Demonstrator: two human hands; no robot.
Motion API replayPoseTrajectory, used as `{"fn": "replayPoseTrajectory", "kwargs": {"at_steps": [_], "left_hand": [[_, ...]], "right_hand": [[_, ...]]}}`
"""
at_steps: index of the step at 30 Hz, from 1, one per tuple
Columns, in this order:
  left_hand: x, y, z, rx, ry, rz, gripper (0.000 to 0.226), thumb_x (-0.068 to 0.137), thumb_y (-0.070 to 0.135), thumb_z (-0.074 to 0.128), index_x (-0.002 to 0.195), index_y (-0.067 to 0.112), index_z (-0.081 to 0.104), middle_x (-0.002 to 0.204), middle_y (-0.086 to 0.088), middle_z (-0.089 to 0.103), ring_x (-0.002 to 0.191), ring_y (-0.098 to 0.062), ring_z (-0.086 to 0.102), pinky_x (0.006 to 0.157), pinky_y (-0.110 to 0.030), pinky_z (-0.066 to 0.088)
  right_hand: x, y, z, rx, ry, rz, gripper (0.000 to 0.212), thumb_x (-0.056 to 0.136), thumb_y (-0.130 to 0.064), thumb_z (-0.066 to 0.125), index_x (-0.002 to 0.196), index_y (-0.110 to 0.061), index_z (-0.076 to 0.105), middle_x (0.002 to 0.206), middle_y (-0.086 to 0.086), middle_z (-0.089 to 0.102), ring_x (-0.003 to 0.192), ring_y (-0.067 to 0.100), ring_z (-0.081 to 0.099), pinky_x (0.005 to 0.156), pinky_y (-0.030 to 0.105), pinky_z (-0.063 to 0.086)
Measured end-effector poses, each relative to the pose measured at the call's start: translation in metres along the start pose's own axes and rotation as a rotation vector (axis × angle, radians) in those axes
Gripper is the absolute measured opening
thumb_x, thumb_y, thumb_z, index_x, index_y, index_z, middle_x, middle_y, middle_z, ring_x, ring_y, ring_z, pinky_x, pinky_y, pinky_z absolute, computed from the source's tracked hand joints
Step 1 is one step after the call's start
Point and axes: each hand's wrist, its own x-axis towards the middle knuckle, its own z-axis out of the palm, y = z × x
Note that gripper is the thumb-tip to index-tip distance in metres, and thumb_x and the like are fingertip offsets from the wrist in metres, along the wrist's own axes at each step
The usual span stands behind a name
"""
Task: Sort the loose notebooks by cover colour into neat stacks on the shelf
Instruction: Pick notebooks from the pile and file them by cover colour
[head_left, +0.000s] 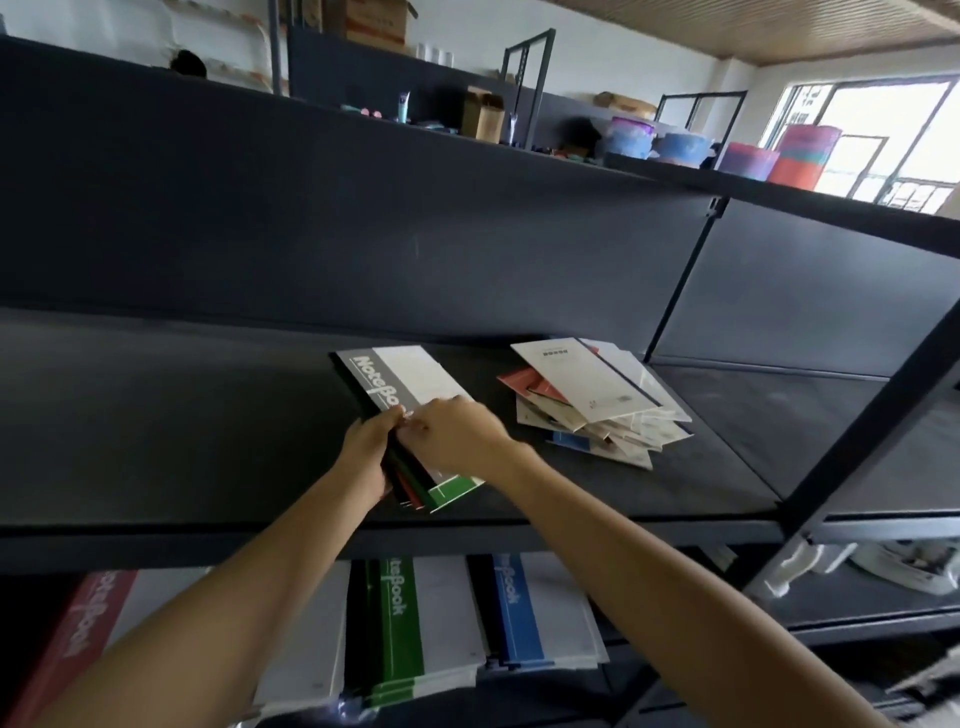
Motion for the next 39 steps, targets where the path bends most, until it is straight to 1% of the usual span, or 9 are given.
{"fn": "replayPoseTrajectory", "kwargs": {"at_steps": [6, 10, 17, 20, 23, 27, 30, 35, 39], "left_hand": [[-0.034, 0.011, -0.022, -0.034, -0.069, 0.028, 0.035, 0.093, 0.014, 0.056, 0.127, 0.004, 0.055, 0.095, -0.01, 0.065, 0.081, -0.023, 0.064, 0.062, -0.033, 0.049], [-0.063, 0.008, -0.036, 0.05, -0.064, 0.138, 0.032, 0.092, 0.013, 0.058, 0.123, 0.008, 0.056, 0.097, -0.011, 0.066, 0.083, -0.025, 0.064, 0.067, -0.034, 0.05], [-0.118, -0.029, -0.05, 0.114, 0.064, 0.224, 0.026, 0.09, 0.014, 0.062, 0.114, 0.007, 0.061, 0.097, -0.01, 0.067, 0.093, -0.03, 0.064, 0.085, -0.042, 0.049], [-0.146, -0.075, -0.061, 0.113, 0.103, 0.199, 0.003, 0.088, 0.014, 0.063, 0.091, 0.015, 0.065, 0.09, -0.006, 0.068, 0.099, -0.03, 0.063, 0.096, -0.047, 0.047], [-0.189, -0.126, -0.069, 0.062, 0.155, 0.164, 0.008, 0.089, 0.013, 0.062, 0.096, 0.013, 0.065, 0.089, -0.007, 0.067, 0.096, -0.03, 0.063, 0.087, -0.042, 0.05], [-0.242, -0.177, -0.087, 0.11, 0.261, 0.117, 0.017, 0.091, 0.008, 0.059, 0.108, 0.008, 0.059, 0.087, -0.003, 0.064, 0.088, -0.025, 0.061, 0.076, -0.036, 0.048], [-0.27, -0.2, -0.103, 0.131, 0.333, 0.012, 0.005, 0.089, 0.009, 0.061, 0.088, 0.013, 0.06, 0.081, -0.005, 0.061, 0.083, -0.027, 0.059, 0.07, -0.034, 0.048], [-0.301, -0.224, -0.12, 0.101, 0.383, -0.117, 0.012, 0.088, 0.007, 0.062, 0.082, 0.016, 0.056, 0.083, -0.007, 0.061, 0.076, -0.024, 0.058, 0.082, -0.039, 0.045], [-0.311, -0.234, -0.146, 0.153, 0.385, -0.152, 0.014, 0.09, 0.002, 0.056, 0.087, 0.015, 0.059, 0.084, -0.006, 0.062, 0.076, -0.022, 0.059, 0.069, -0.032, 0.044]], "right_hand": [[-0.016, 0.048, 0.014, 0.442, 0.031, 0.504, 0.043, 0.09, -0.034, 0.056, 0.112, 0.002, 0.057, 0.098, 0.013, 0.059, 0.094, 0.03, 0.059, 0.069, 0.029, 0.042], [-0.033, 0.038, 0.016, 0.786, 0.076, 0.512, 0.027, 0.087, -0.02, 0.062, 0.1, 0.003, 0.066, 0.096, 0.015, 0.066, 0.086, 0.027, 0.063, 0.073, 0.035, 0.054], [-0.095, 0.016, 0.027, 0.849, 0.168, 0.454, 0.025, 0.084, -0.011, 0.063, 0.109, -0.007, 0.066, 0.106, 0.01, 0.067, 0.098, 0.027, 0.063, 0.087, 0.04, 0.053], [-0.145, 0.015, 0.046, 0.811, 0.155, 0.43, 0.027, 0.084, -0.007, 0.058, 0.11, -0.01, 0.066, 0.105, 0.009, 0.067, 0.094, 0.025, 0.061, 0.077, 0.03, 0.05], [-0.195, 0.014, 0.074, 0.806, 0.112, 0.407, 0.026, 0.083, -0.006, 0.056, 0.107, -0.011, 0.065, 0.098, 0.006, 0.067, 0.084, 0.02, 0.057, 0.071, 0.03, 0.049], [-0.257, 0.003, 0.116, 0.911, -0.021, 0.412, 0.012, 0.083, -0.005, 0.059, 0.093, -0.009, 0.052, 0.086, 0.003, 0.056, 0.079, 0.02, 0.053, 0.065, 0.032, 0.047], [-0.285, -0.005, 0.145, 0.972, -0.156, 0.43, 0.013, 0.083, -0.005, 0.059, 0.082, -0.012, 0.047, 0.079, 0.002, 0.053, 0.076, 0.021, 0.052, 0.054, 0.026, 0.041], [-0.302, -0.017, 0.186, 1.065, -0.287, 0.579, 0.019, 0.084, 0.001, 0.057, 0.102, -0.003, 0.055, 0.094, 0.012, 0.058, 0.082, 0.025, 0.054, 0.059, 0.028, 0.044], [-0.306, -0.036, 0.211, 1.097, -0.582, 0.626, 0.03, 0.088, 0.002, 0.054, 0.118, 0.003, 0.052, 0.091, 0.017, 0.057, 0.072, 0.026, 0.054, 0.058, 0.03, 0.044]]}}
